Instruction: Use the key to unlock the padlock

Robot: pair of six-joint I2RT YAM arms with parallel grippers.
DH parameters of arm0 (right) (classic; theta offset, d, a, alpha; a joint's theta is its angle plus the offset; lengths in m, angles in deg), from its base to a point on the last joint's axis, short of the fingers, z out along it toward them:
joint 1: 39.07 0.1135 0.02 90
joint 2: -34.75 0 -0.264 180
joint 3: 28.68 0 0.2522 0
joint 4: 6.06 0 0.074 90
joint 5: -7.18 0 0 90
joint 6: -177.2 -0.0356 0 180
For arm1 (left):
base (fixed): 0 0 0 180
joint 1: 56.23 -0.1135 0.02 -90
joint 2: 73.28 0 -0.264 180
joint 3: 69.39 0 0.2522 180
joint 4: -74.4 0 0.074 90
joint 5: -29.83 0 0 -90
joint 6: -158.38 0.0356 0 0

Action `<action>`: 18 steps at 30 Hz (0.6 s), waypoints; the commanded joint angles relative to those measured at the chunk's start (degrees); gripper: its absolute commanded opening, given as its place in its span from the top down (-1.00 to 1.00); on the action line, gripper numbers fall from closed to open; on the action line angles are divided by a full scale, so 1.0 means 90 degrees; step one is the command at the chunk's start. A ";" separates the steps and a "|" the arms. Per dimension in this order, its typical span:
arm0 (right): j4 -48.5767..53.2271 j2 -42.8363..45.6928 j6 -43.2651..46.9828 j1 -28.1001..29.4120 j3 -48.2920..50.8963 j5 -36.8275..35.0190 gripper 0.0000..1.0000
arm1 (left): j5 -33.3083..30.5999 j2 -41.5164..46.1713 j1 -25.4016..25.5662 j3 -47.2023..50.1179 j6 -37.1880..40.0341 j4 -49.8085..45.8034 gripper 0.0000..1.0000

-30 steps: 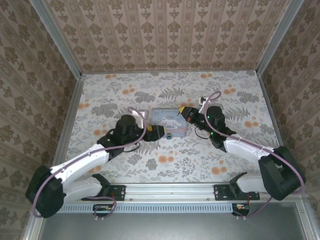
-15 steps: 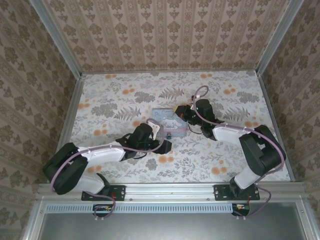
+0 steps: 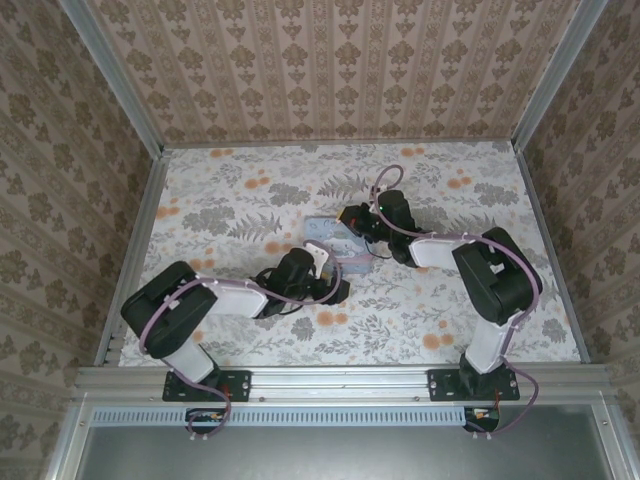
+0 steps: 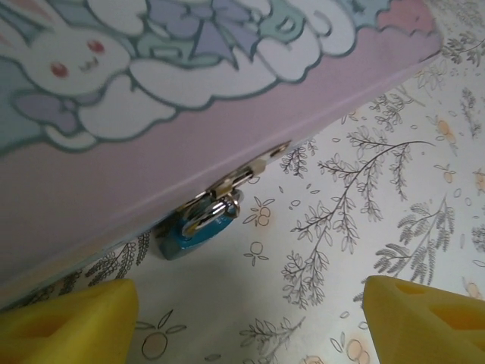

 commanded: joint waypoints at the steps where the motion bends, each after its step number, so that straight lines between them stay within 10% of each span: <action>1: -0.0253 -0.0254 -0.0149 -0.0030 -0.0225 0.0155 1.00 | -0.0028 -0.0250 0.0043 -0.0191 0.0136 0.0563 -0.56; 18: -0.0667 -0.0594 -0.0283 -0.0042 0.0157 0.0118 1.00 | -0.0333 -0.0747 0.0085 -0.0390 0.0305 0.1086 -0.46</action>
